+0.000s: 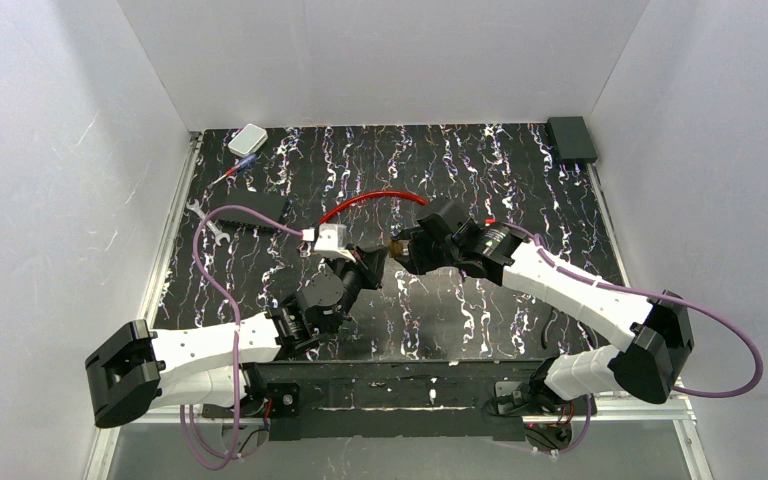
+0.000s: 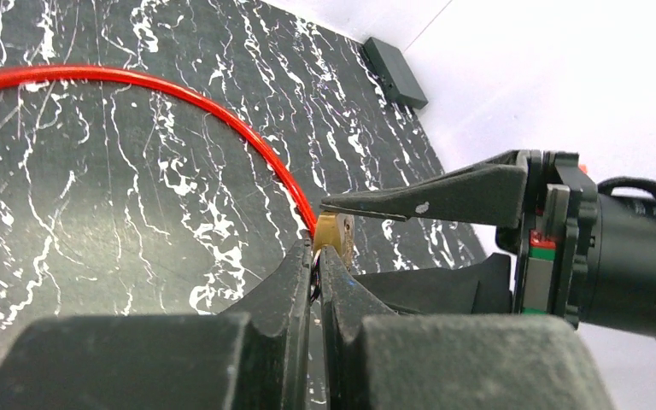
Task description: Unlock with the key
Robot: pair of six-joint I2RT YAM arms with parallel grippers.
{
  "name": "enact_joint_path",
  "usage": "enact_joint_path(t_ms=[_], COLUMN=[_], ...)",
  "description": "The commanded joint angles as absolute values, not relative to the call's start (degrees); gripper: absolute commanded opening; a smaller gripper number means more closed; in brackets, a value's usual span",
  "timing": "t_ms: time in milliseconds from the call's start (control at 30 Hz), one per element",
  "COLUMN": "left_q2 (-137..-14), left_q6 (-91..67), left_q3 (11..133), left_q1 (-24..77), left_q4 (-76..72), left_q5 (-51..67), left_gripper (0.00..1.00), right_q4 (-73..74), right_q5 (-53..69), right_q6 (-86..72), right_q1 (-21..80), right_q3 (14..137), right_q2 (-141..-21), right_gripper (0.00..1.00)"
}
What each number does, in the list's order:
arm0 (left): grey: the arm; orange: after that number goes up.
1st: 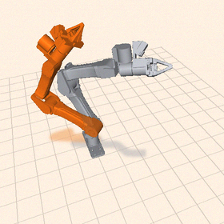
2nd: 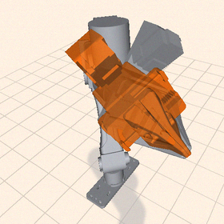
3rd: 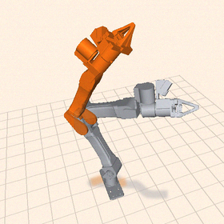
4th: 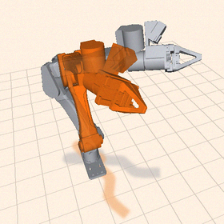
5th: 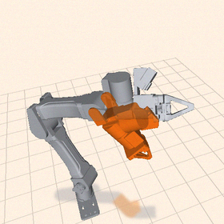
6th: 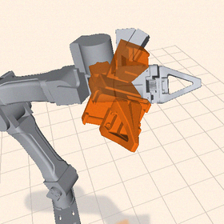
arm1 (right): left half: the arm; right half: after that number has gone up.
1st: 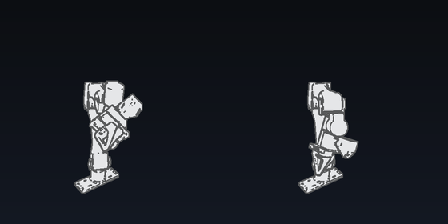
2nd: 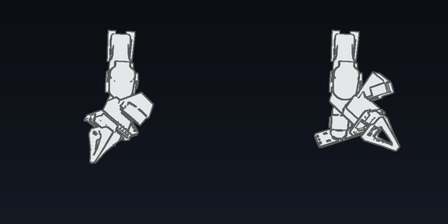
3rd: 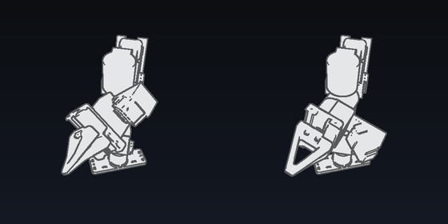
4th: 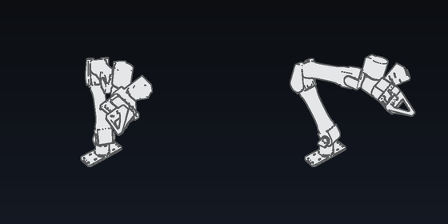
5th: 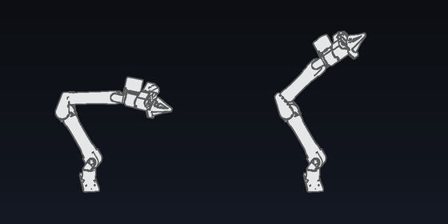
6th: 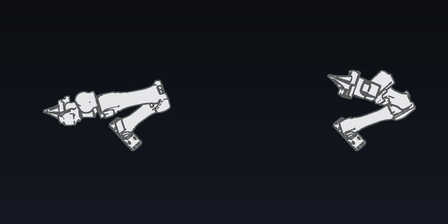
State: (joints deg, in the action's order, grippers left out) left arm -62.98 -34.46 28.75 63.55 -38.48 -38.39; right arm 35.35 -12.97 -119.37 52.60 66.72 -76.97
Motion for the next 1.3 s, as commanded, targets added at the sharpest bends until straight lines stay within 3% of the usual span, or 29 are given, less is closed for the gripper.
enact_joint_path(t_ms=[0, 400, 600, 867, 1067, 1267], left_q2=[-62.6, -66.7, -67.7, -69.8, -67.8, -62.4], left_q6=[-47.3, -37.6, -30.2, -32.6, -34.1, -33.4], left_q3=[29.6, 32.2, 29.6, 29.6, 28.9, 26.9], left_q1=[64.0, 64.0, 64.0, 63.7, 63.0, 62.3], left_q4=[-35.7, -36.4, -46.5, -50.1, -49.7, -45.8], left_q5=[-38.5, -32.1, -28.5, -25.5, -25.7, -24.9], left_gripper=[0.00, 0.00, 0.00, 0.00, 0.30, 0.42], right_q4=[29.3, 29.6, 29.3, 27.6, 29.6, 32.3], right_q5=[-10.9, -10.0, -9.0, -7.4, -10.5, -14.4], right_q6=[-131.9, -131.4, -131.0, -130.4, -130.7, -131.5], right_q1=[53.6, 53.6, 53.6, 53.7, 53.7, 53.6], right_q3=[68.2, 69.4, 70.1, 71.0, 69.6, 67.8], right_q2=[-75.3, -75.9, -76.2, -75.7, -73.5, -71.1], right_gripper=[0.01, 0.01, 0.01, 0.01, 0.01, 0.01])
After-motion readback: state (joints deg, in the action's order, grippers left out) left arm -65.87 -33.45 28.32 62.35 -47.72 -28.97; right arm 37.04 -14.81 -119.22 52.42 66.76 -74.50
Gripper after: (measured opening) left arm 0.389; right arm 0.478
